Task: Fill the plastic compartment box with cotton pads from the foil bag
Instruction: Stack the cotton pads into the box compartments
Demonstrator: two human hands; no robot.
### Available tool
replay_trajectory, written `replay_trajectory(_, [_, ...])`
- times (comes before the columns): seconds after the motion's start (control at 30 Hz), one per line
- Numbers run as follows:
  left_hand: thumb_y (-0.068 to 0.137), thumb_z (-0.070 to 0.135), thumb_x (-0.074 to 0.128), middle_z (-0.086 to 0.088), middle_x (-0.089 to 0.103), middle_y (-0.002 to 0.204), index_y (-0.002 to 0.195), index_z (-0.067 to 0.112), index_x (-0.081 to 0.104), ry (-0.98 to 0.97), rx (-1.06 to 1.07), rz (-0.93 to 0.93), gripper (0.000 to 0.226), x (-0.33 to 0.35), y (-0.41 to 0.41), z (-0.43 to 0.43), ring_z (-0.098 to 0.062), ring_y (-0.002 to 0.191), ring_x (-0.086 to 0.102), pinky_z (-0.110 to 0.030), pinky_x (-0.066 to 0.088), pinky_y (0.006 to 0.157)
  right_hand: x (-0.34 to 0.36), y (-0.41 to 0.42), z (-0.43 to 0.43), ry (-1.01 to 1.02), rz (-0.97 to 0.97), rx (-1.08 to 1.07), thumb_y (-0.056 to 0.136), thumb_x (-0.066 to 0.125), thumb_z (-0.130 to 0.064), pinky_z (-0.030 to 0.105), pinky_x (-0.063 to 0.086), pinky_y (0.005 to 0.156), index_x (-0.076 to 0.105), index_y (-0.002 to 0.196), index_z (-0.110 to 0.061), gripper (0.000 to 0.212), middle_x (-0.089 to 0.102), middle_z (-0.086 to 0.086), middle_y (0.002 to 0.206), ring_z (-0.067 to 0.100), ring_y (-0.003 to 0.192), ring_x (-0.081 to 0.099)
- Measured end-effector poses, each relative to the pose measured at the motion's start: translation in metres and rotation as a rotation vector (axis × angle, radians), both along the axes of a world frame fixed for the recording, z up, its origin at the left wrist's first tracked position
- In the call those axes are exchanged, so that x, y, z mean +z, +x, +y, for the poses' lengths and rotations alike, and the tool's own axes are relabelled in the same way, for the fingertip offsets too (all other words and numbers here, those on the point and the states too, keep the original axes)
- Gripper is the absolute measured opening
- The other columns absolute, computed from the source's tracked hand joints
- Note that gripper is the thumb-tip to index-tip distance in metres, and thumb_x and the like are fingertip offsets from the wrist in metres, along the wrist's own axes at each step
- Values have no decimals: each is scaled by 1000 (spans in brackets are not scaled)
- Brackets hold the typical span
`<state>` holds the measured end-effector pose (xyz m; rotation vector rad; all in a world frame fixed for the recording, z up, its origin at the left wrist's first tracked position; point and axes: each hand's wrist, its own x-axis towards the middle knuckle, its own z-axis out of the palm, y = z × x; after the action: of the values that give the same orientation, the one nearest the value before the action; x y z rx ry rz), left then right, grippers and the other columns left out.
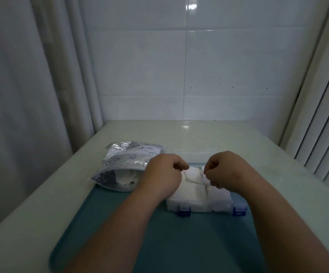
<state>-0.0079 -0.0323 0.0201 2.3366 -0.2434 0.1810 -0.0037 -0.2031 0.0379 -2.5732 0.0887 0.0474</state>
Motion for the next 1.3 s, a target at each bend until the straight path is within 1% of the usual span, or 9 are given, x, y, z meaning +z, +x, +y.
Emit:
replay_trajectory(0.2, [85, 10, 60, 18, 64, 84, 80, 33, 68, -121, 292, -153, 24, 10, 14, 65, -5, 80, 59, -20, 39, 74, -1, 13, 45, 119, -94, 94, 88, 58, -16, 36, 59, 78, 69, 89, -19, 12, 71, 0, 87, 15, 78, 68])
replay_trajectory(0.33, [82, 18, 58, 3, 67, 105, 91, 31, 71, -57, 484, -230, 20, -2, 24, 100, -22, 102, 60, -33, 46, 88, -9, 24, 77, 79, -181, 93, 88, 58, -32, 29, 48, 71, 69, 91, -19, 17, 70, 1, 92, 17, 82, 61])
replay_trajectory(0.53, [90, 30, 55, -13, 59, 129, 131, 26, 53, 107, 547, 80, 41, -17, 36, 139, -36, 115, 55, -41, 45, 96, -19, 32, 103, 19, -115, 120, 96, 40, -51, 32, 45, 78, 62, 113, -14, 46, 66, 7, 109, 25, 98, 60])
replay_trajectory(0.7, [76, 53, 57, -4, 63, 123, 126, 27, 52, 43, 490, 238, 57, -27, 28, 142, -30, 111, 58, -37, 46, 95, -23, 28, 115, -11, -70, 111, 95, 45, -47, 33, 39, 79, 46, 131, -15, 48, 59, 10, 124, 28, 111, 56])
replay_trajectory(0.83, [75, 18, 69, -2, 69, 98, 134, 27, 48, -108, 564, 86, 62, -26, 30, 142, -27, 95, 64, -39, 50, 88, -31, 27, 116, -88, -119, 118, 86, 60, -28, 30, 48, 79, 54, 120, -22, 36, 64, 2, 111, 23, 102, 61])
replay_trajectory(0.93, [77, -2, 66, 2, 65, 80, 135, 25, 50, -360, 545, -49, 66, -21, 28, 137, -19, 74, 64, -30, 51, 70, -32, 27, 108, 123, -167, 91, 81, 65, -21, 28, 52, 82, 61, 118, -27, 38, 70, -5, 105, 14, 95, 64])
replay_trajectory(1.03, [82, -10, 65, -2, 65, 81, 128, 27, 53, -630, 484, -113, 59, -14, 25, 134, -14, 63, 63, -23, 52, 59, -26, 25, 98, 406, -250, 56, 83, 64, -19, 23, 48, 66, 60, 117, -23, 35, 68, -10, 87, 6, 79, 62])
replay_trajectory(1.2, [84, -12, 62, -3, 67, 85, 131, 18, 55, -864, 446, -158, 56, -10, 25, 139, -12, 67, 65, -31, 54, 73, -23, 23, 95, 474, -227, 5, 90, 55, -48, 29, 44, 78, 58, 121, -18, 43, 63, -3, 107, 11, 89, 56])
replay_trajectory(1.3, [85, -13, 61, 3, 67, 79, 126, 24, 55, -930, 409, -190, 55, -7, 23, 138, 0, 59, 65, -22, 52, 64, -19, 20, 96, 514, -121, 7, 89, 46, -63, 38, 51, 81, 63, 94, -19, 47, 65, 3, 96, 22, 87, 61])
